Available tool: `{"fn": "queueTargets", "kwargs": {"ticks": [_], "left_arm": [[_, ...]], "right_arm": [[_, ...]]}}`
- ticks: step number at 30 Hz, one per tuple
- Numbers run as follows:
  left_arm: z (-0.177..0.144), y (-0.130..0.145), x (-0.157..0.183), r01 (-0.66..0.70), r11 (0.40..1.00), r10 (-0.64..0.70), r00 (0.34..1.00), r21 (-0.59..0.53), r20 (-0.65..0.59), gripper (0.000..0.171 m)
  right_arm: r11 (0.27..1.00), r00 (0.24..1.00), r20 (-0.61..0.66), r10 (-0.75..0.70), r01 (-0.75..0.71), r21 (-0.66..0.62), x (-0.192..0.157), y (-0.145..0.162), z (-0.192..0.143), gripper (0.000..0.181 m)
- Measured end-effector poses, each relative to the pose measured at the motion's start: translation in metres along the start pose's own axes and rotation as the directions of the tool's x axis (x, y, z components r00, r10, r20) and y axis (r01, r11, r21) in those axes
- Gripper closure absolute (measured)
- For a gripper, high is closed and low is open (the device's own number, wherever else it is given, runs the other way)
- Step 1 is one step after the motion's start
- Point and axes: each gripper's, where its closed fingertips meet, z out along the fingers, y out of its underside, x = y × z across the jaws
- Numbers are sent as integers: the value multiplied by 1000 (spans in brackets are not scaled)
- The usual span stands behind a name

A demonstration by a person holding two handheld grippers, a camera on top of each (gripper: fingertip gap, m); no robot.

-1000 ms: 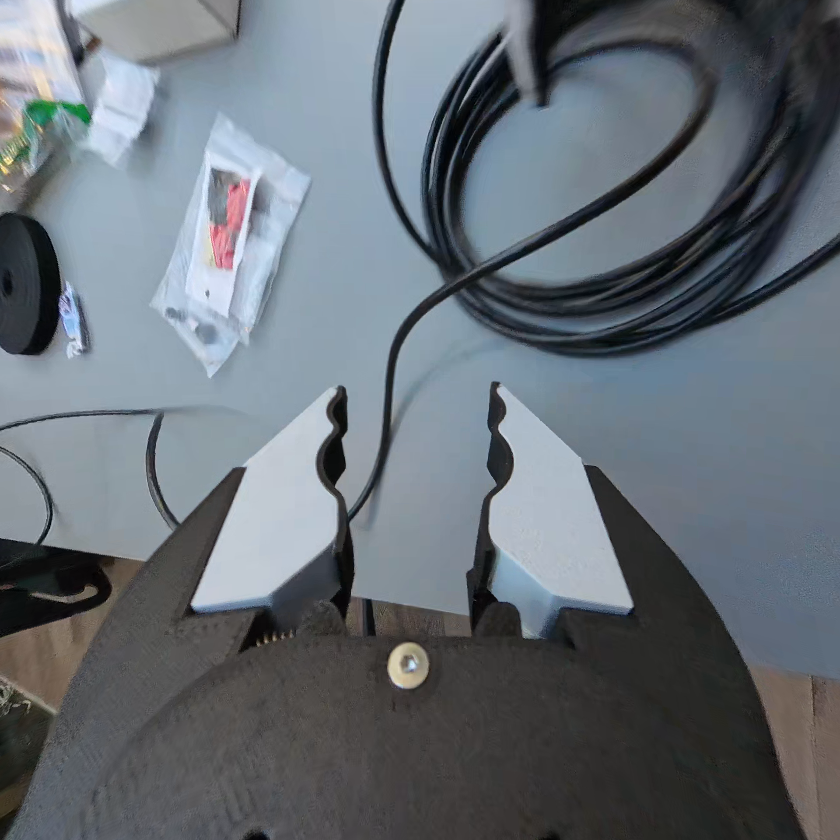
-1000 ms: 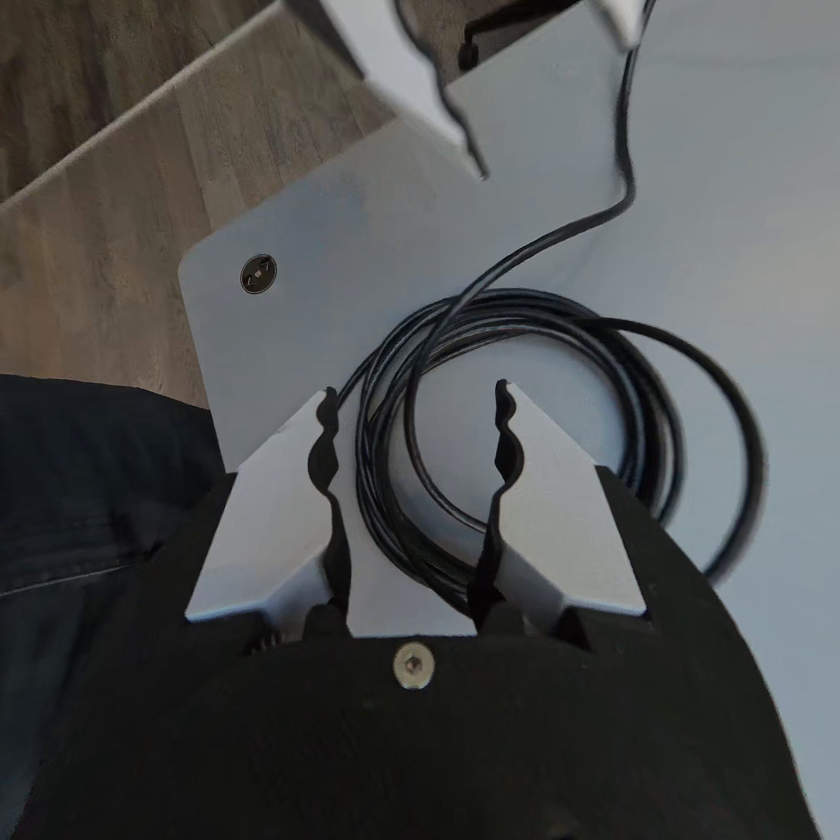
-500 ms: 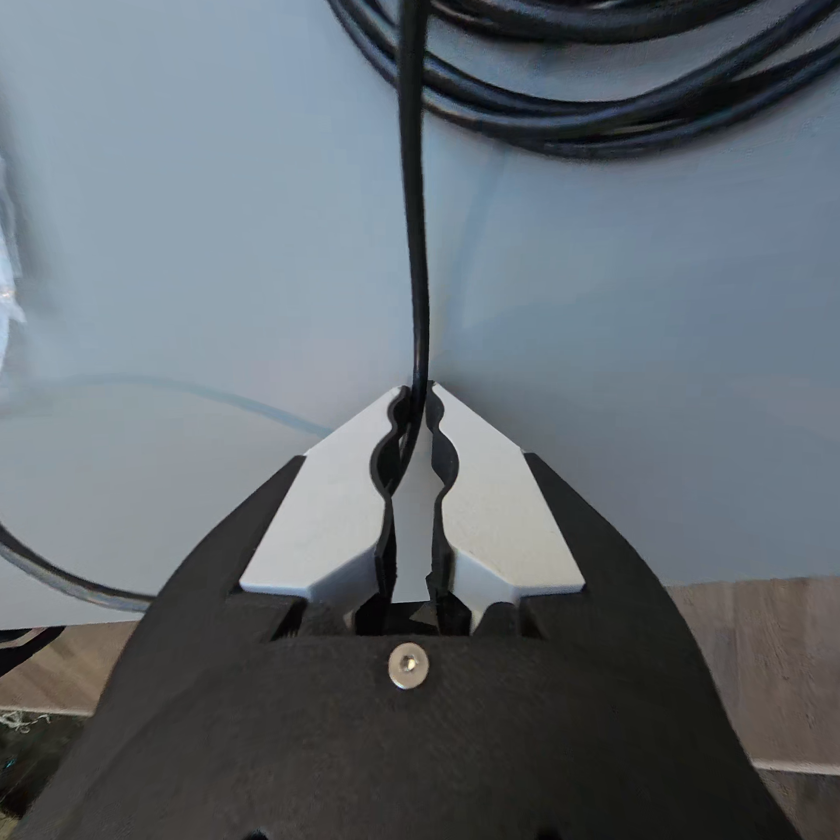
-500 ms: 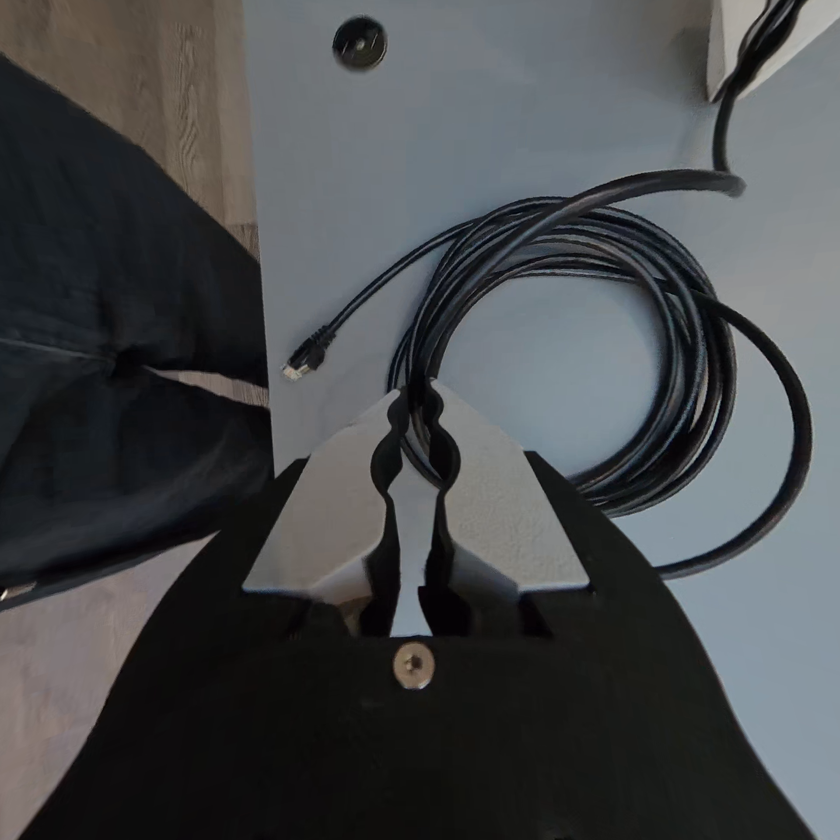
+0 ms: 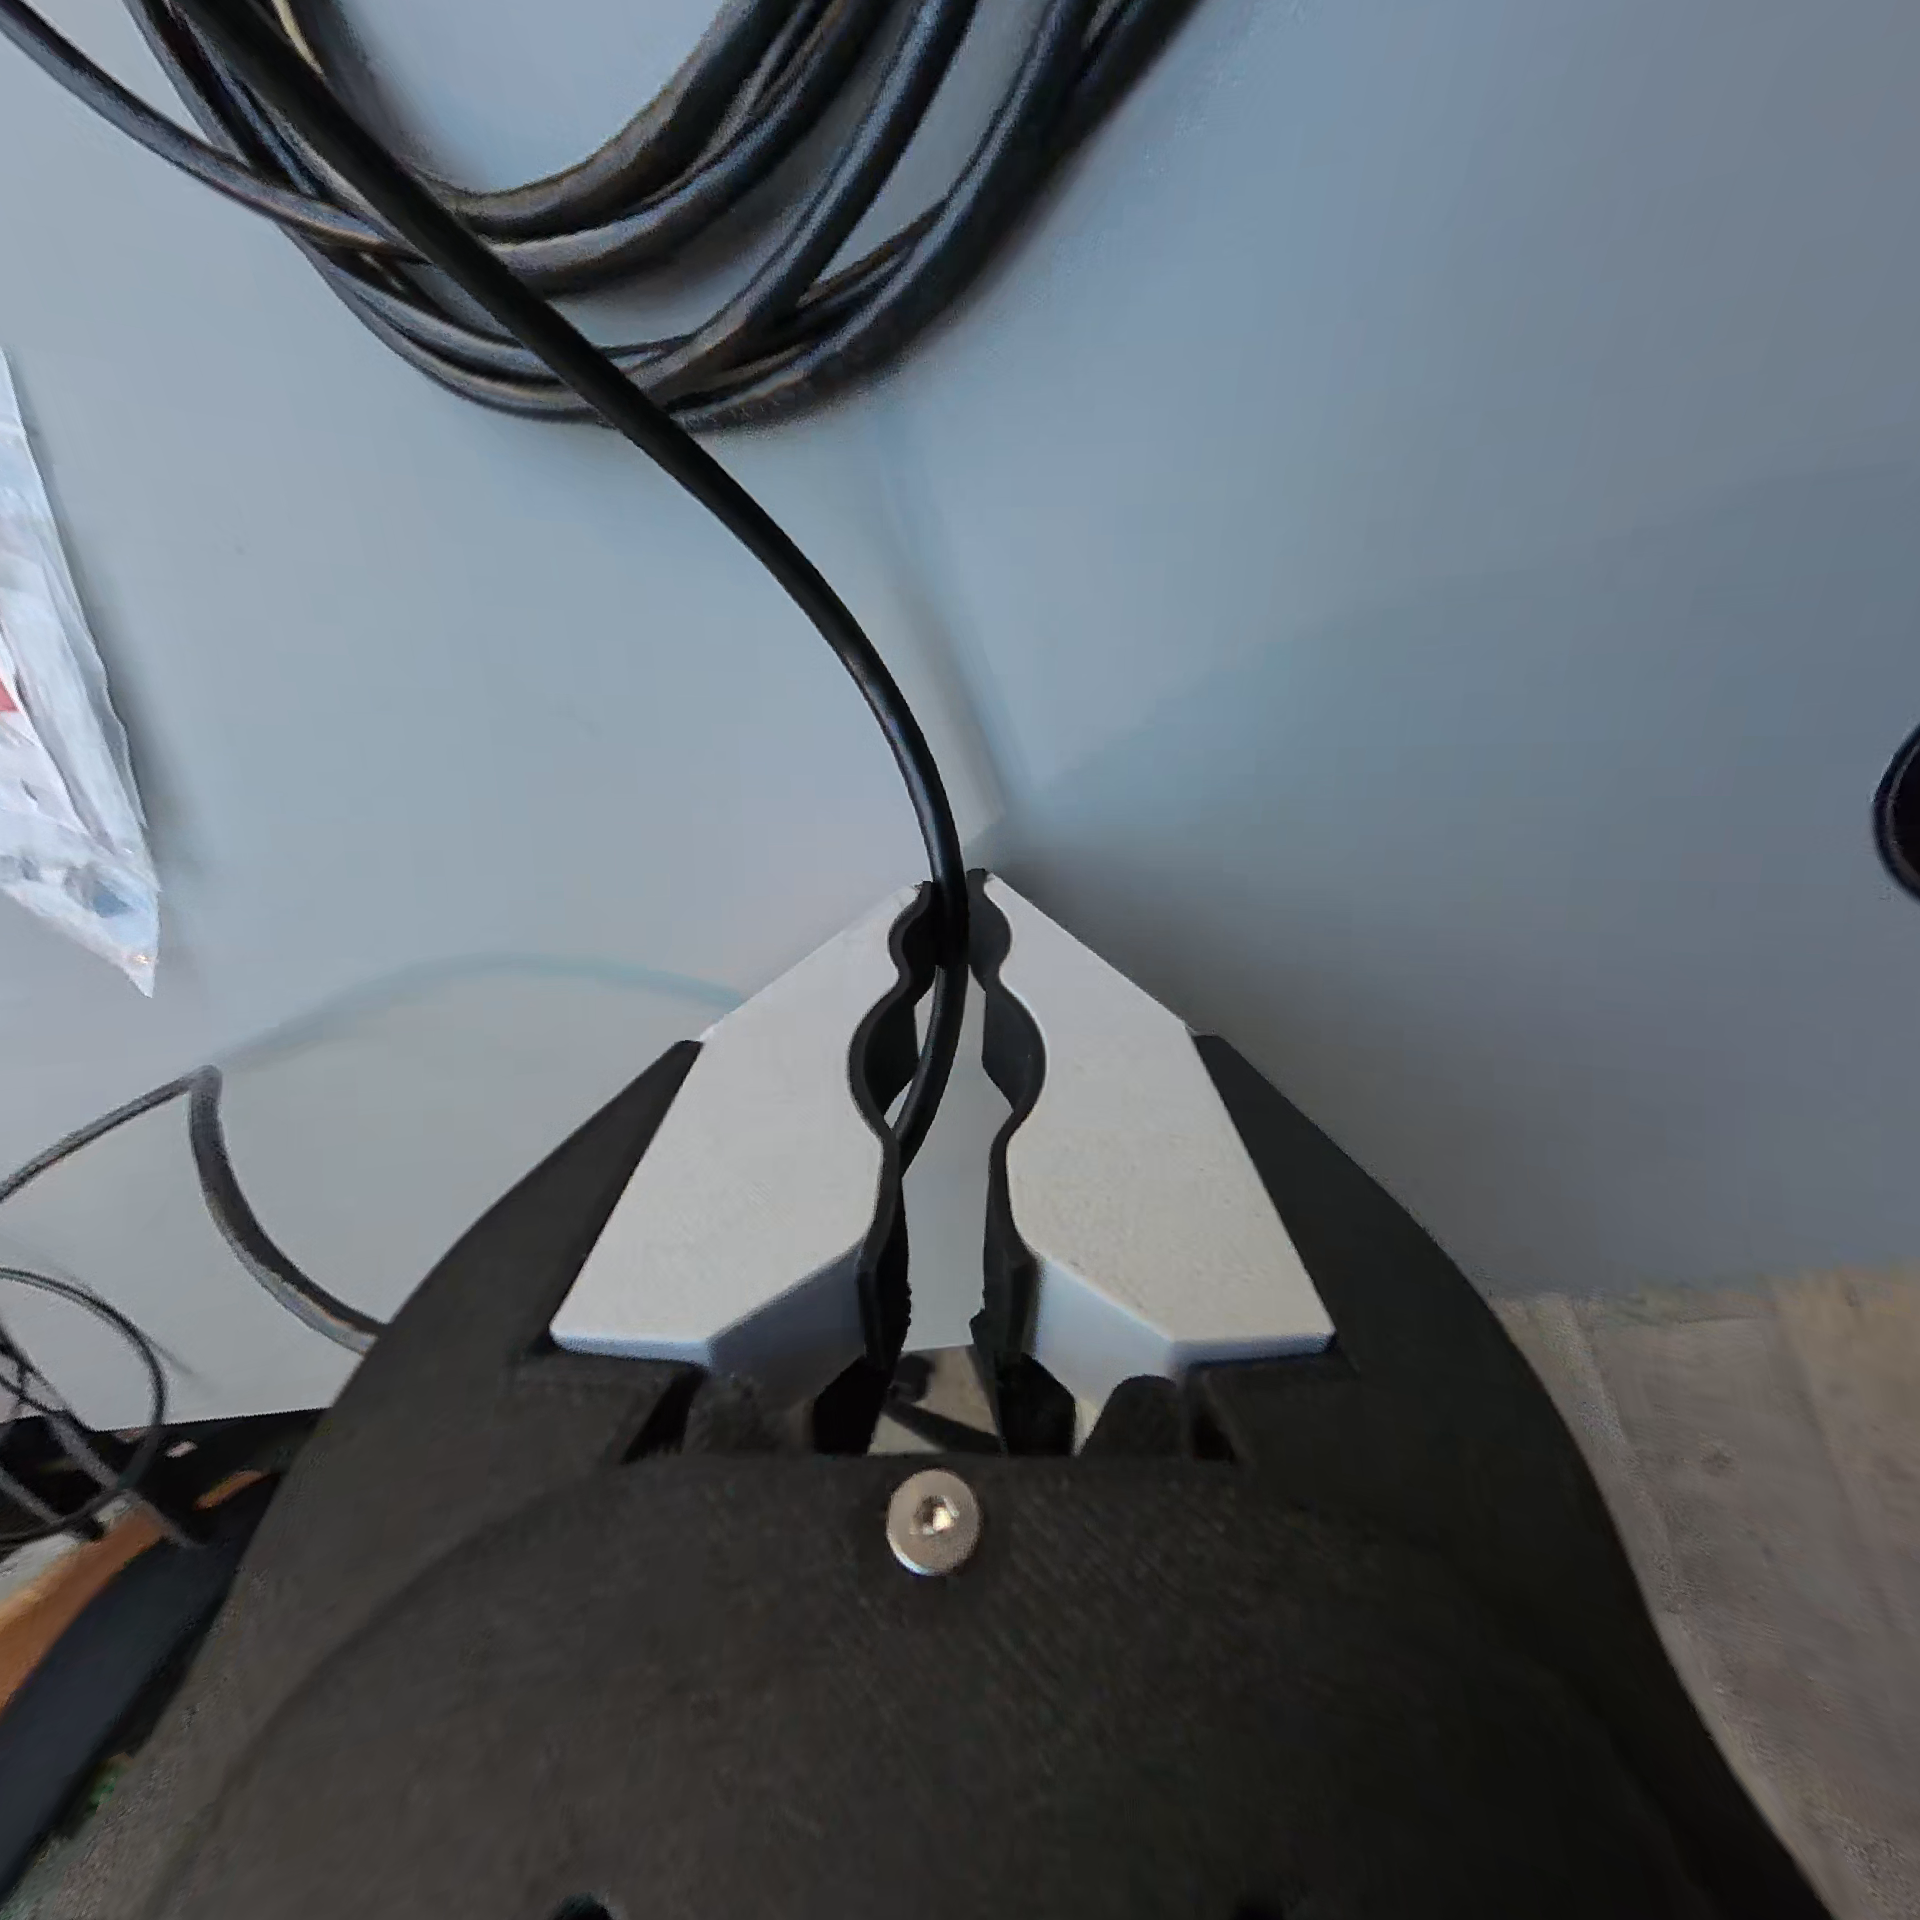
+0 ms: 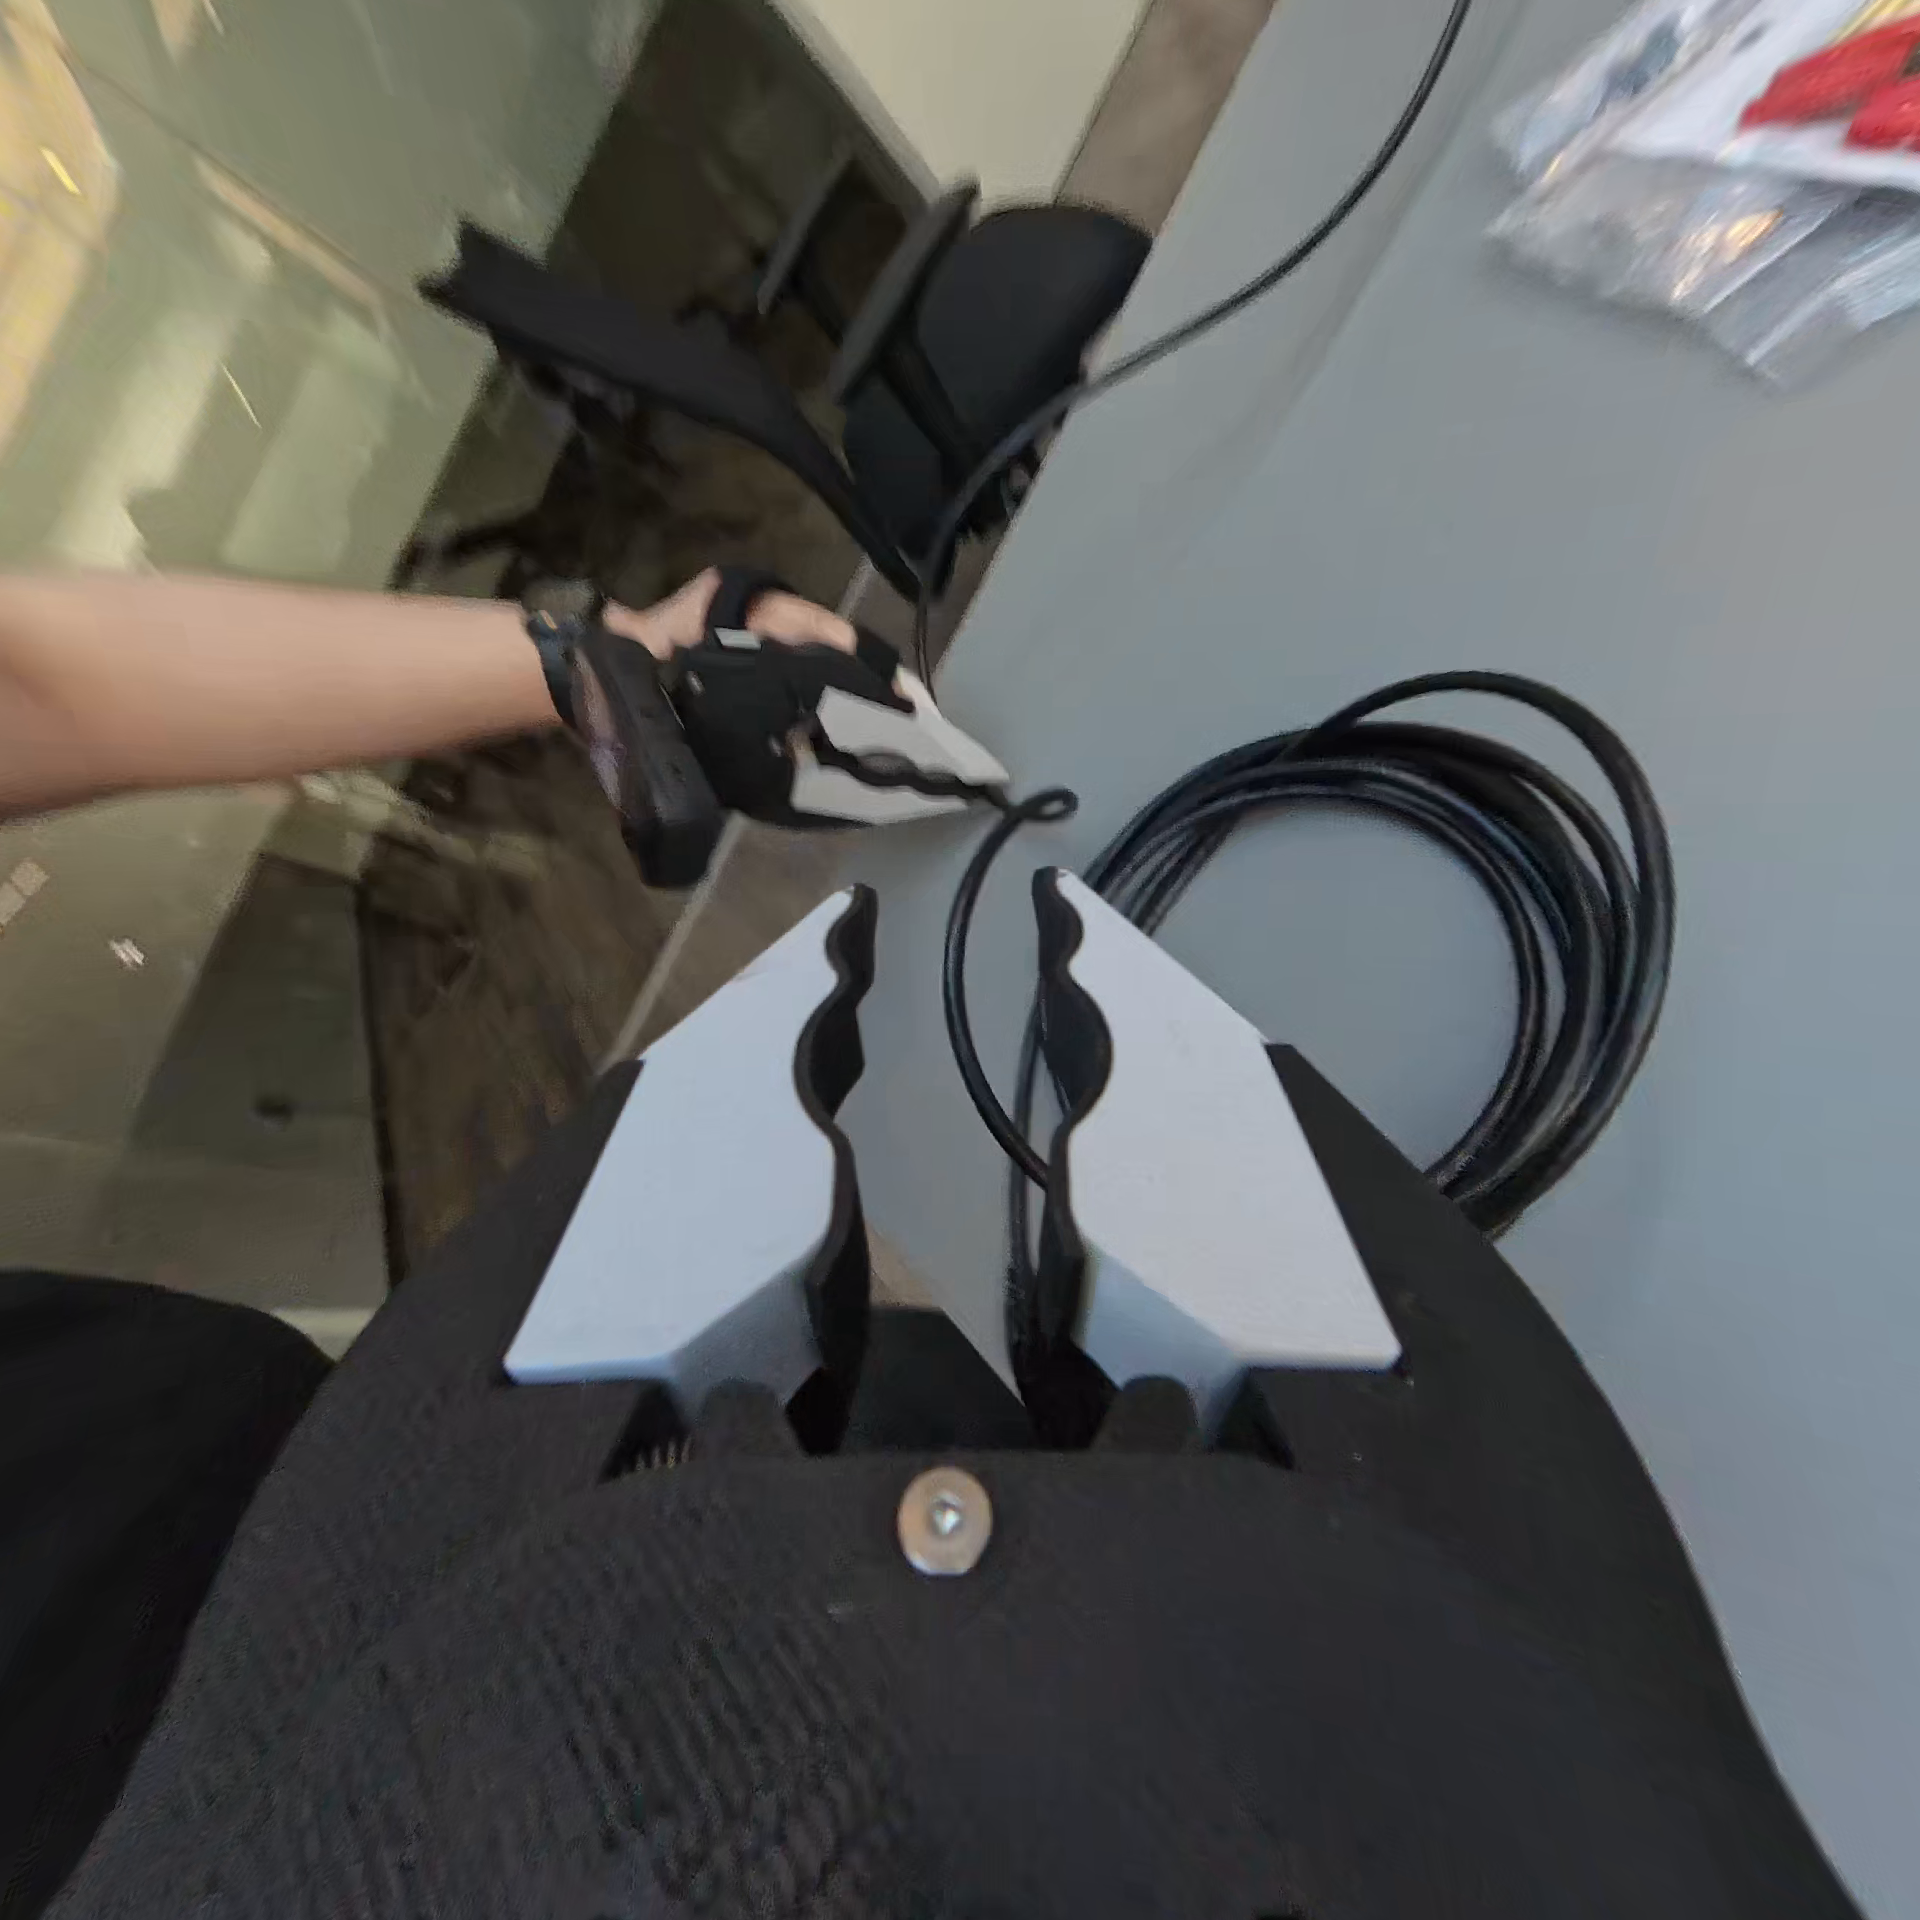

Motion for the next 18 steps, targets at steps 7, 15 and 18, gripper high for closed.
{"fn": "queueTargets", "kwargs": {"ticks": [7,15,18], "left_arm": [[-1,11,-12,-128,992,128,992,-8,15,169],[24,-4,-95,189,980,-191,981,62,27,165],[46,-19,-104,474,879,-466,876,48,-128,159]], "right_arm": [[891,991,85,-106,132,-434,-22,80,84,179],[741,930,35,-366,314,-594,-3,148,100,181],[702,926,-8,-377,280,-655,17,163,112,181]]}}
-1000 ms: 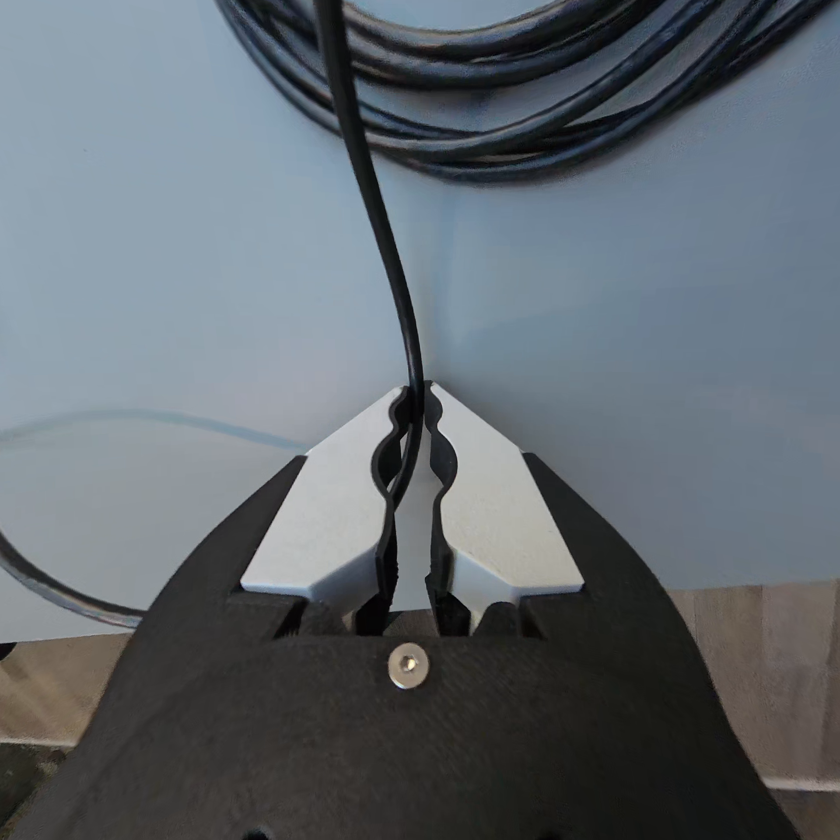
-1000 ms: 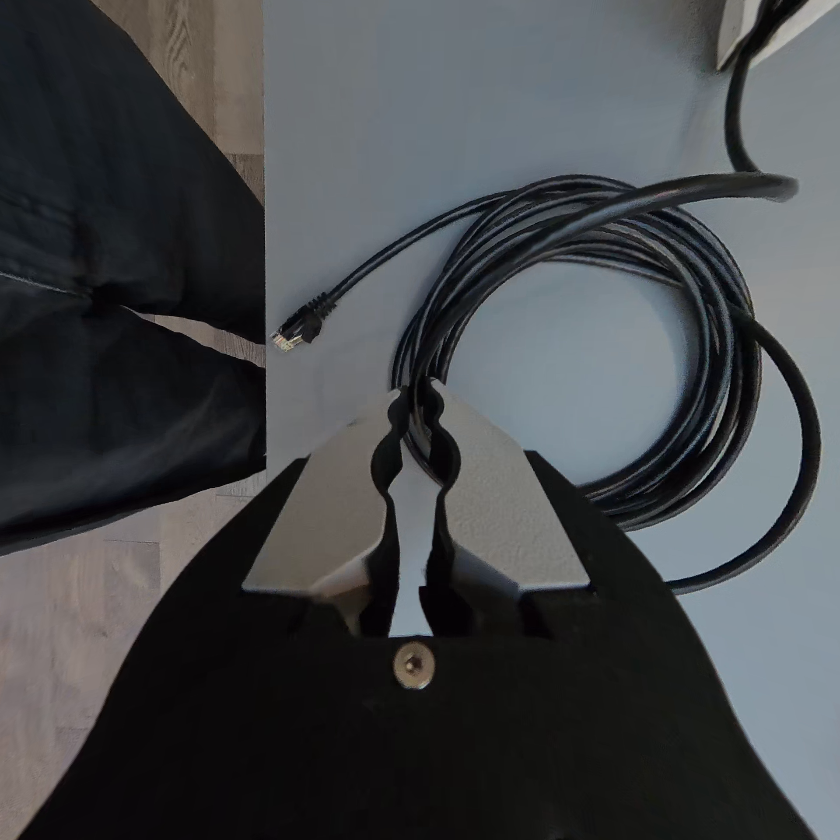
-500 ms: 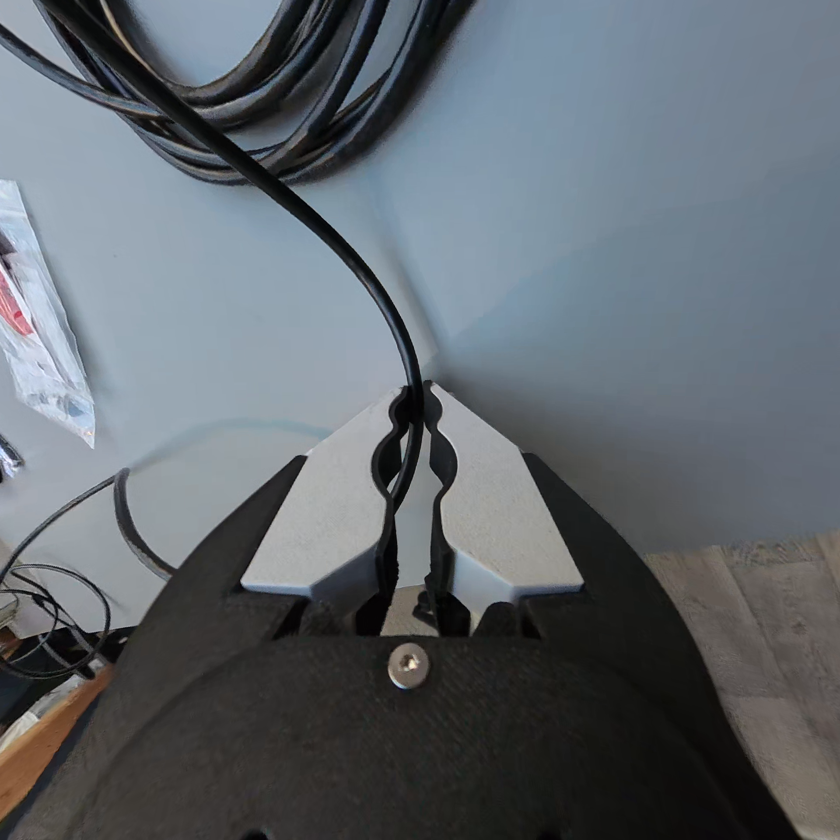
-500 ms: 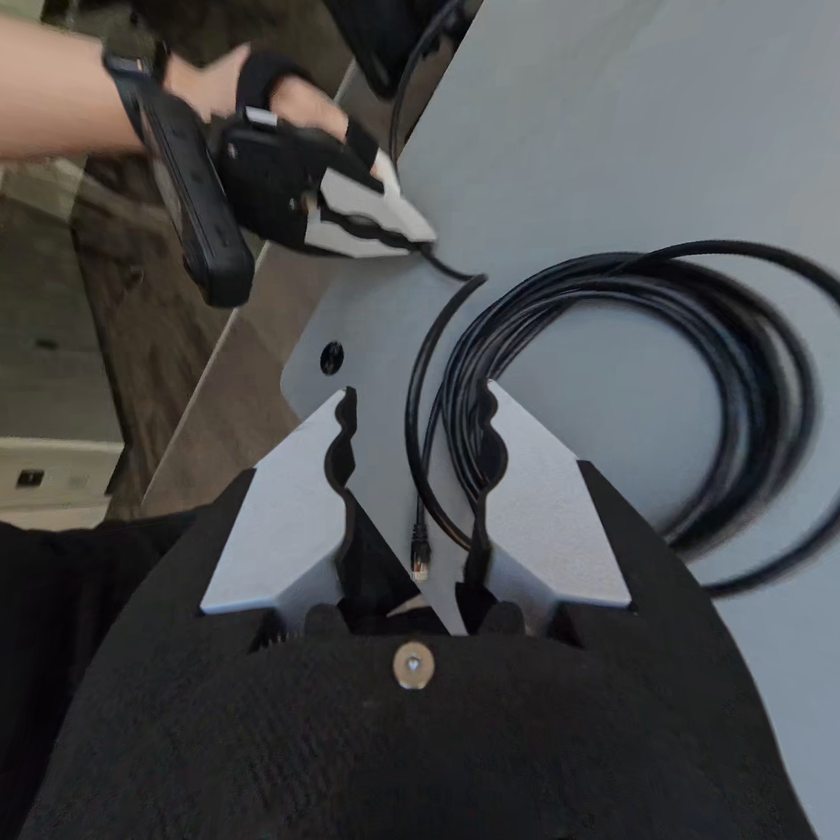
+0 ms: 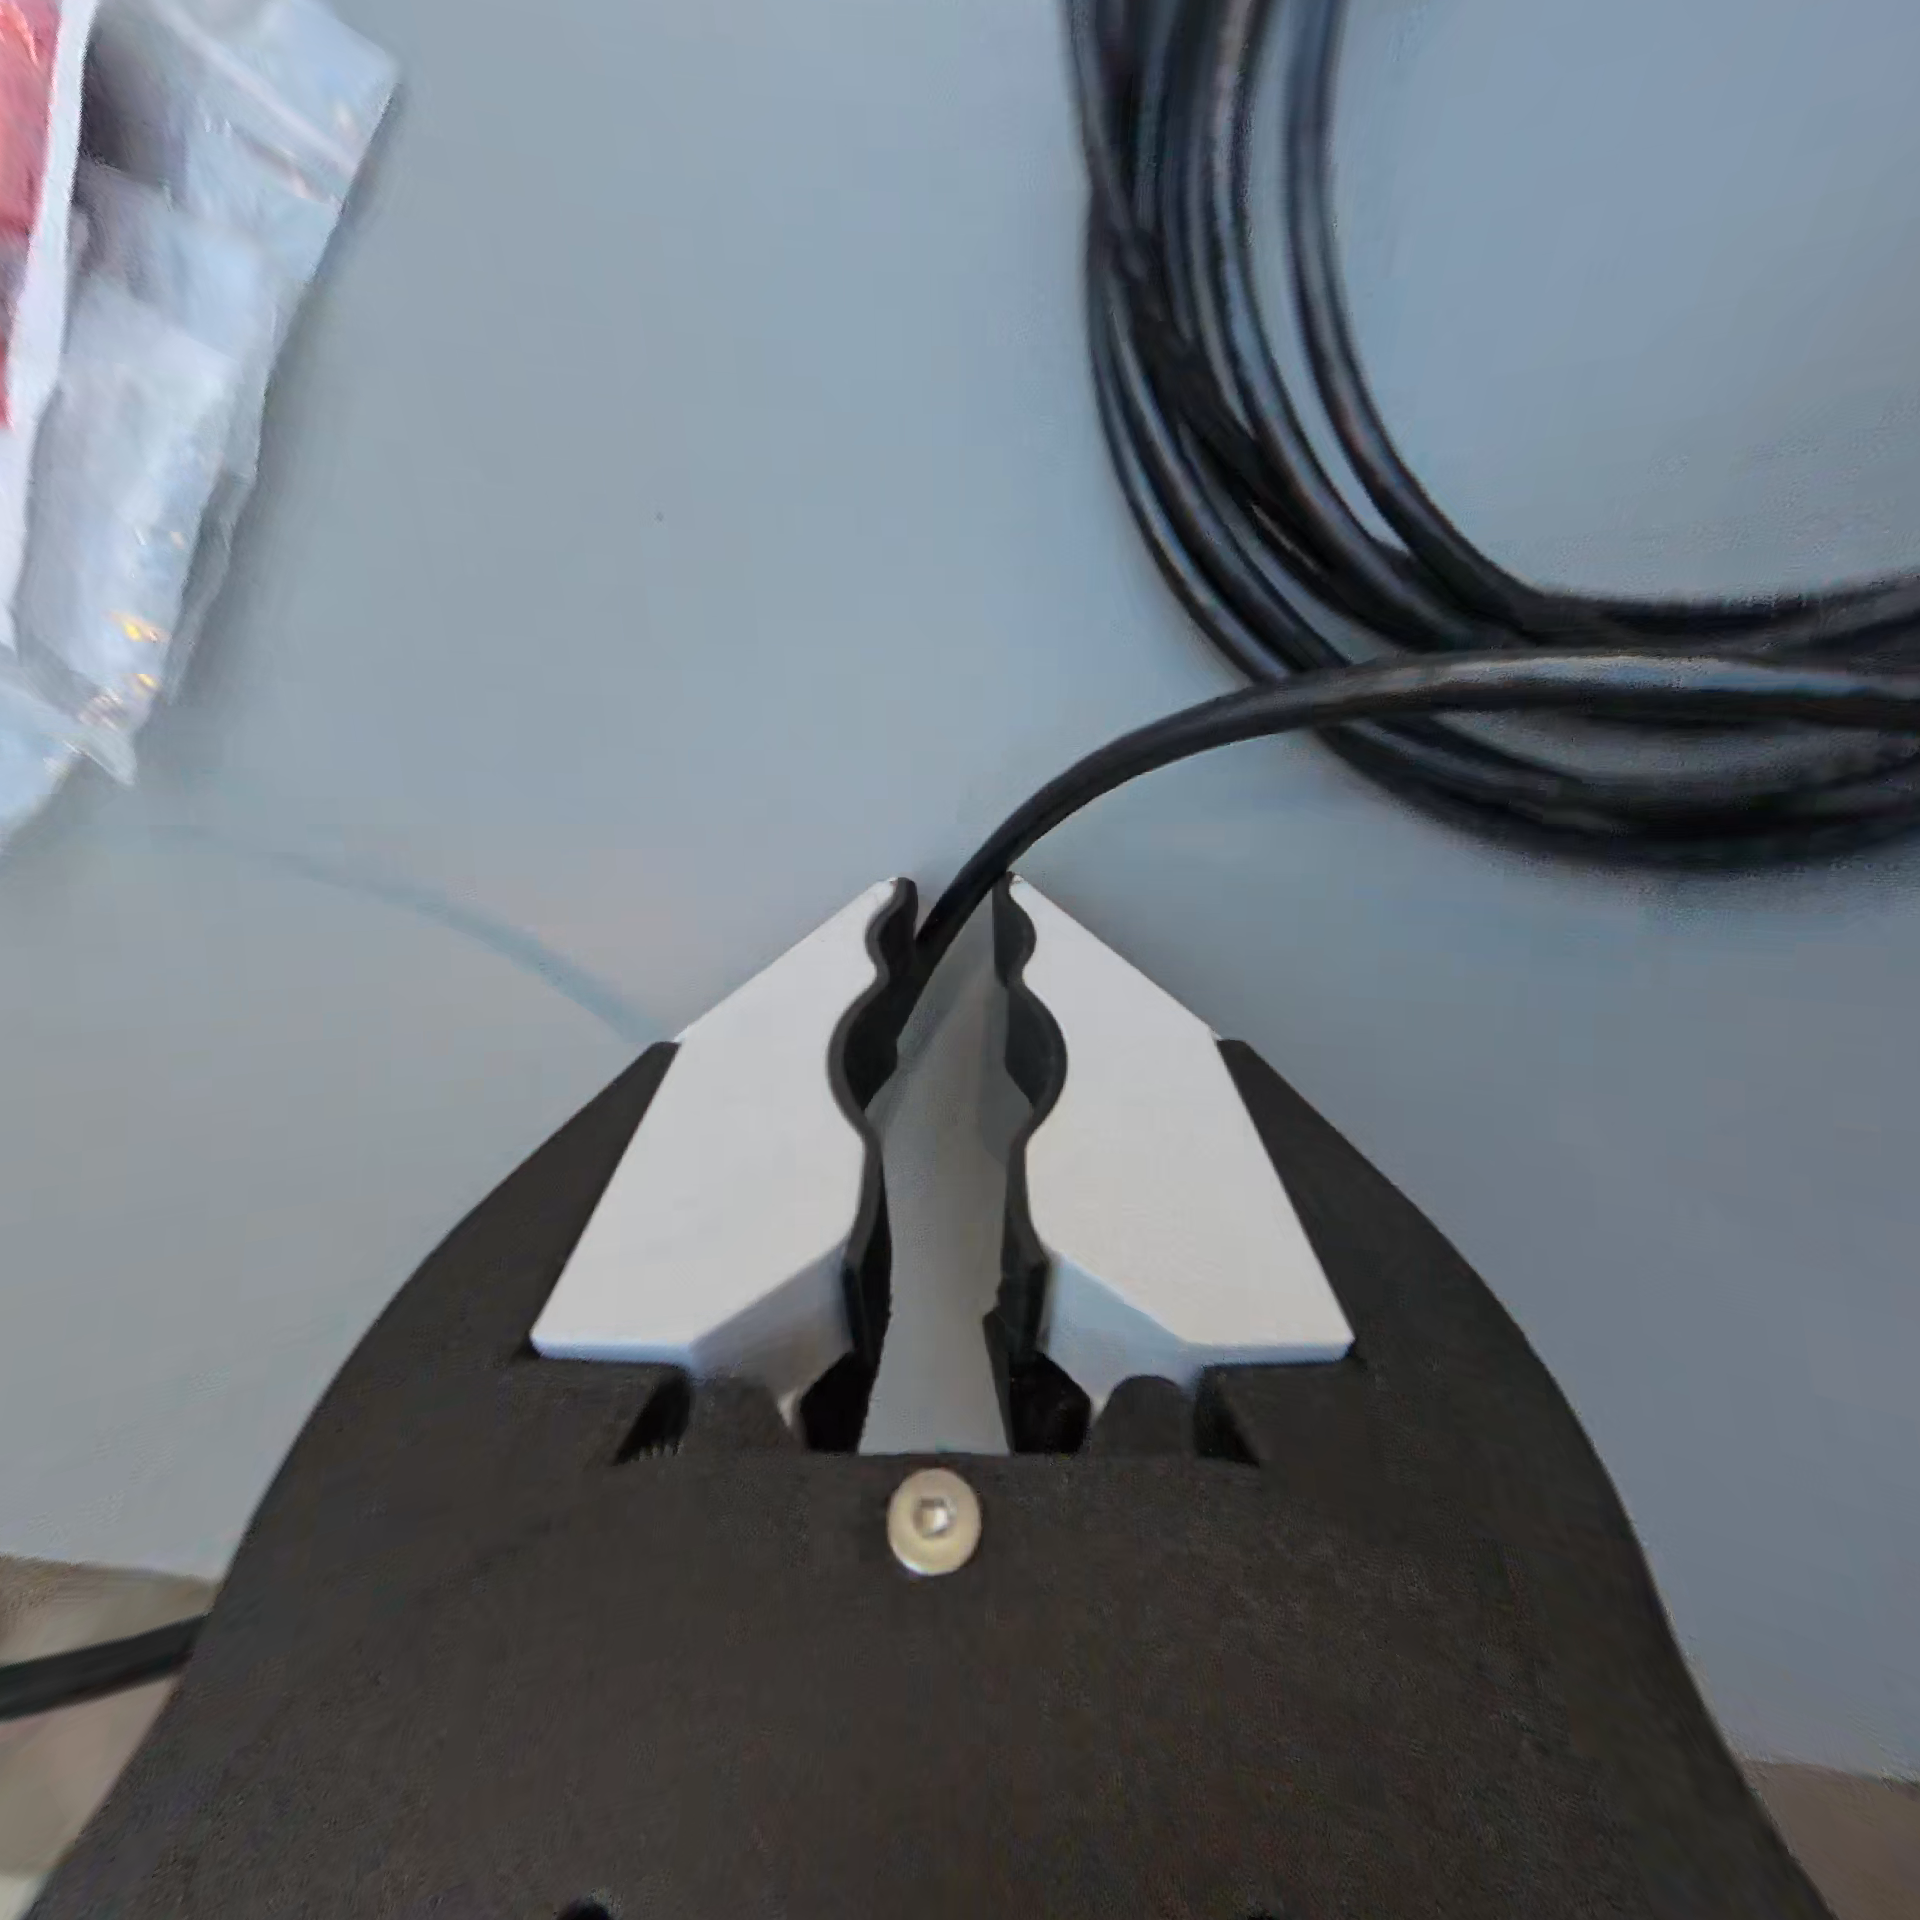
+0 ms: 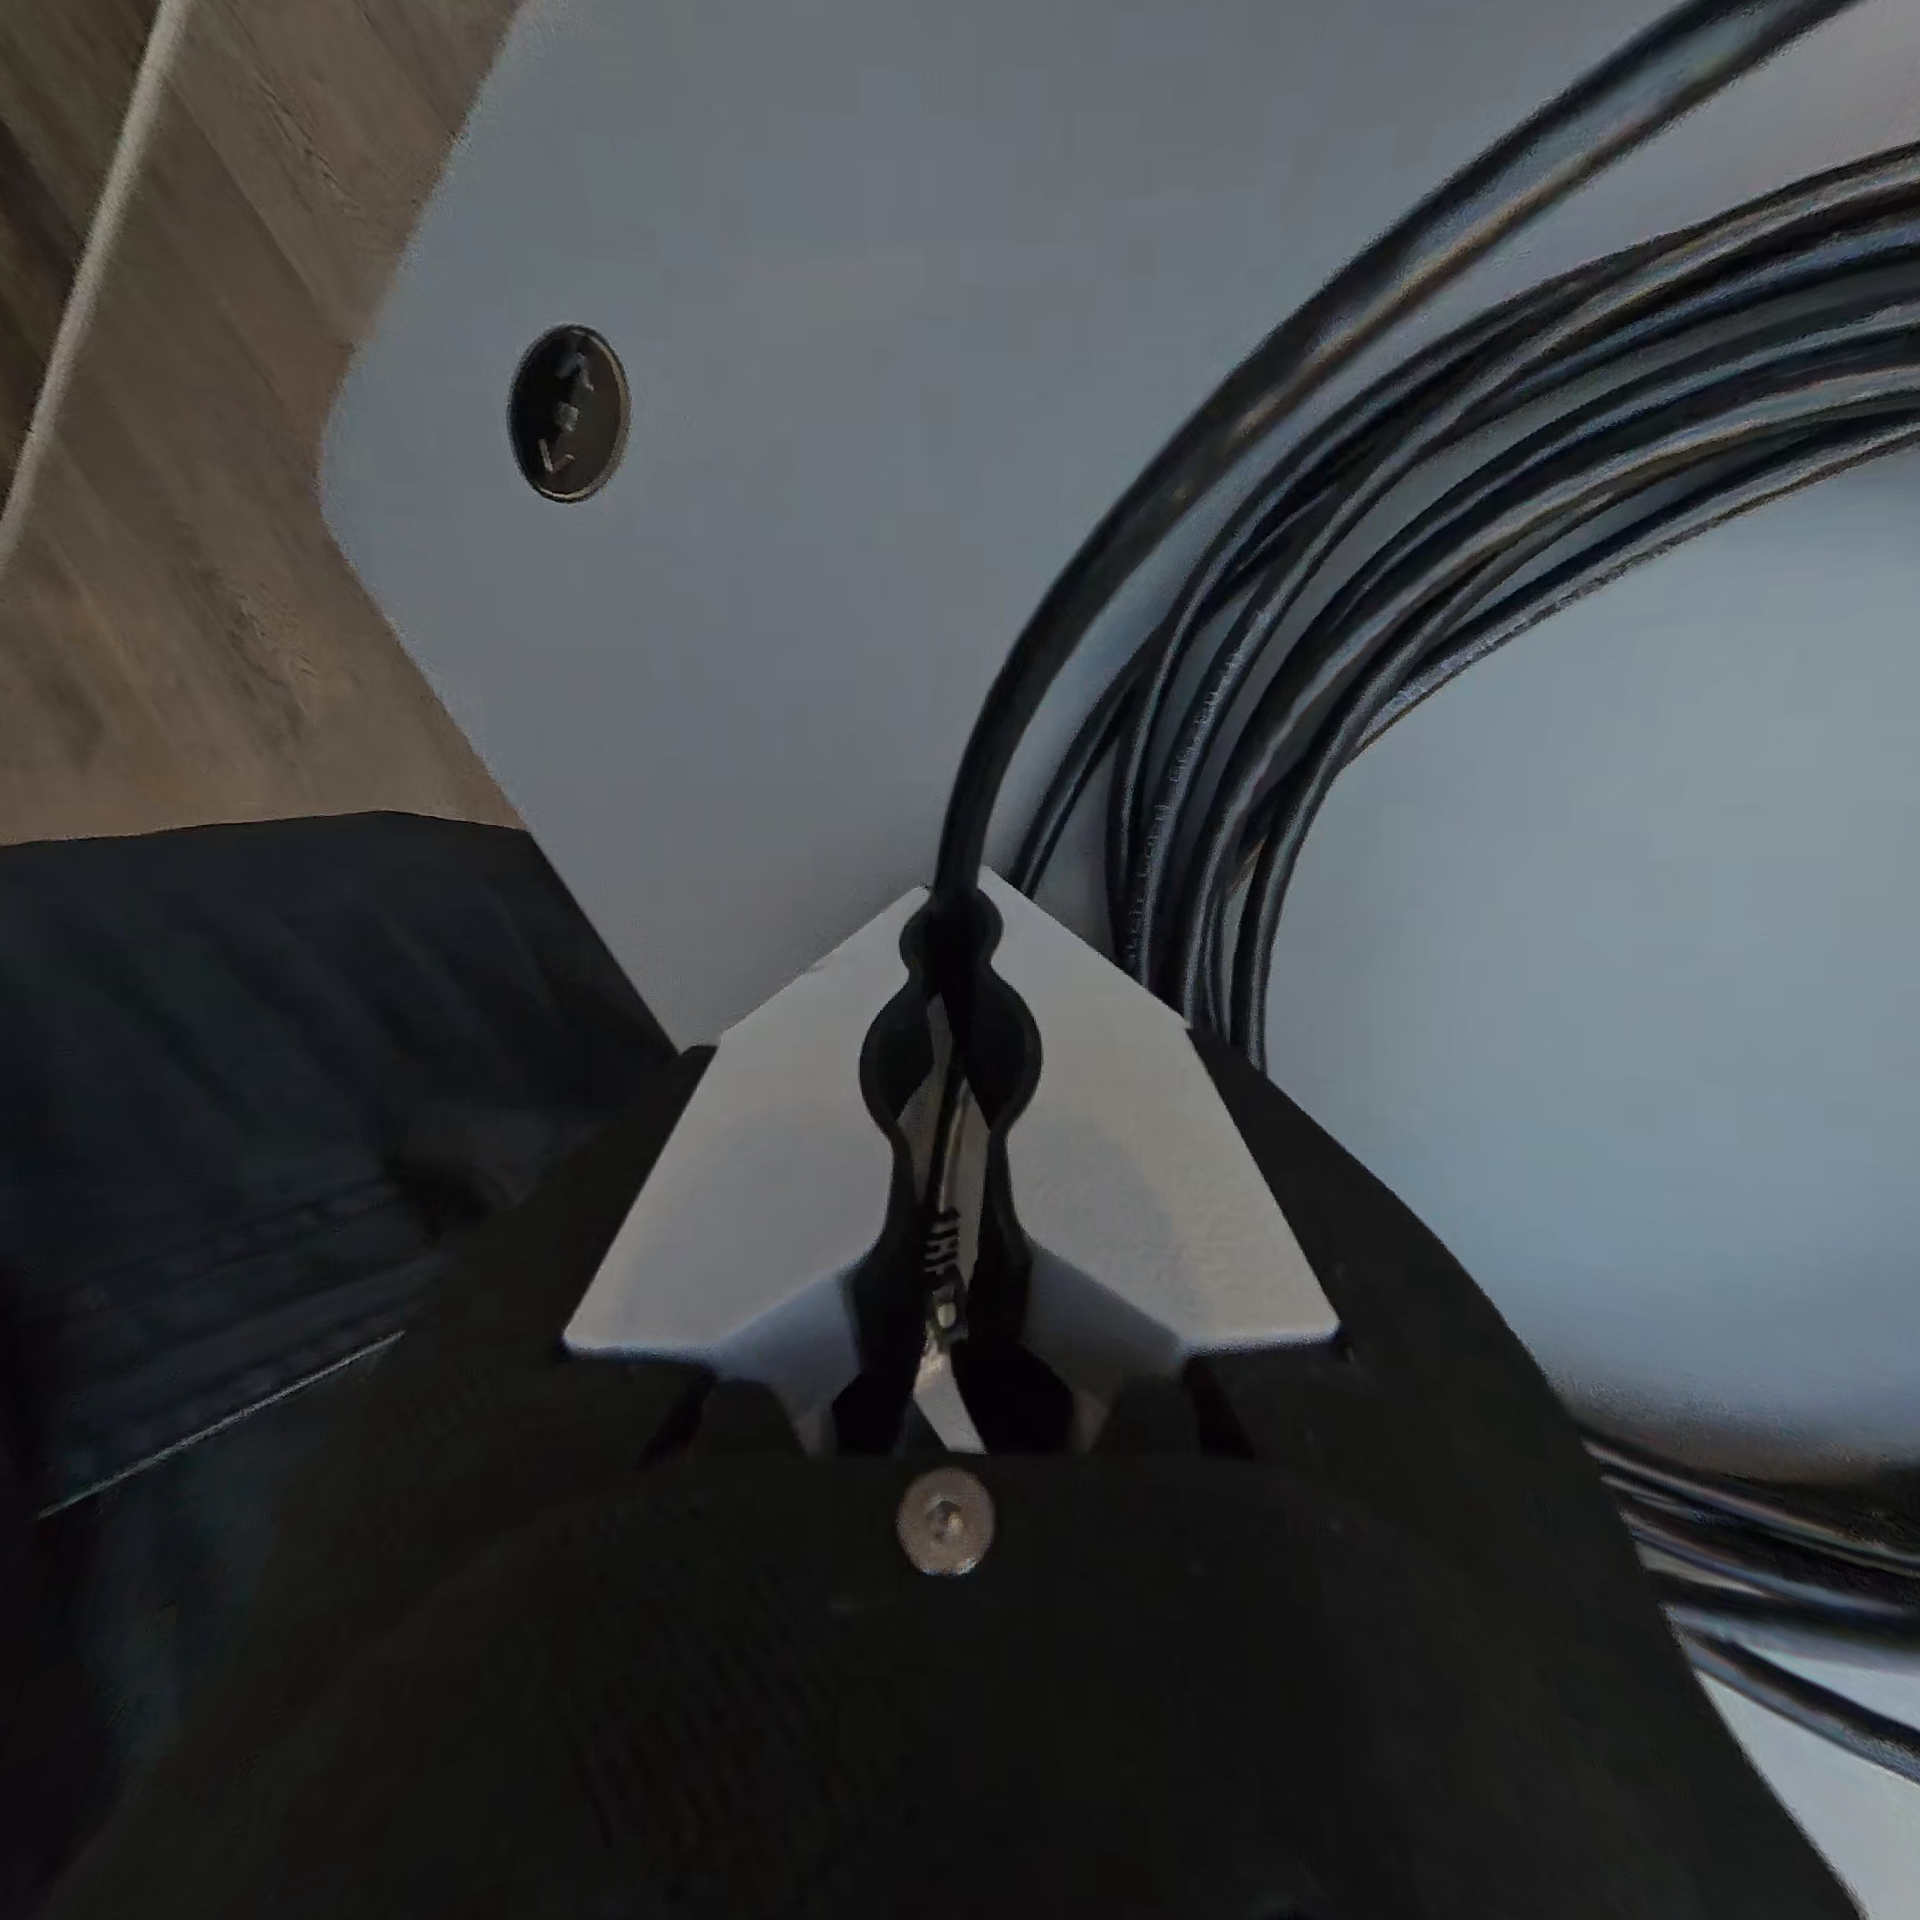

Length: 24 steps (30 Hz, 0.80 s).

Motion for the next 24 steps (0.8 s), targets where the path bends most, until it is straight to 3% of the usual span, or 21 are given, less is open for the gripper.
{"fn": "queueTargets", "kwargs": {"ticks": [3,5,9,12,13,15,16,17,18,20,24], "left_arm": [[2,-21,-6,323,941,-313,944,100,-103,151],[-12,-26,-14,455,875,-442,890,164,-108,132],[-73,-18,-27,662,677,-660,740,321,-132,113],[-124,6,-31,747,537,-769,624,393,-137,123],[-137,8,-24,811,434,-813,540,393,-218,122],[-153,-20,2,930,139,-777,316,341,-545,108],[-145,-31,18,963,49,-750,211,265,-627,106],[-128,-37,35,977,34,-758,164,213,-632,101],[-107,-39,50,979,68,-792,169,190,-586,98],[-78,-54,75,976,131,-816,206,174,-540,110],[-42,-65,111,942,286,-848,333,175,-412,171]], "right_arm": [[999,1000,-18,25,-25,24,4,-3,7,181],[998,999,-22,47,-46,50,7,-5,6,181],[995,998,0,60,-60,81,6,-3,5,181],[997,999,15,43,-44,71,6,-1,5,181],[997,999,13,30,-30,66,6,0,4,181],[998,1000,12,4,-4,59,6,0,4,181],[998,1000,13,-5,4,62,6,-1,5,181],[998,1000,16,-9,8,70,6,-2,5,181],[997,1000,23,-10,8,75,6,-2,5,181],[996,999,33,-10,8,84,6,-3,5,181],[994,998,62,1,-7,110,6,-4,5,181]]}}
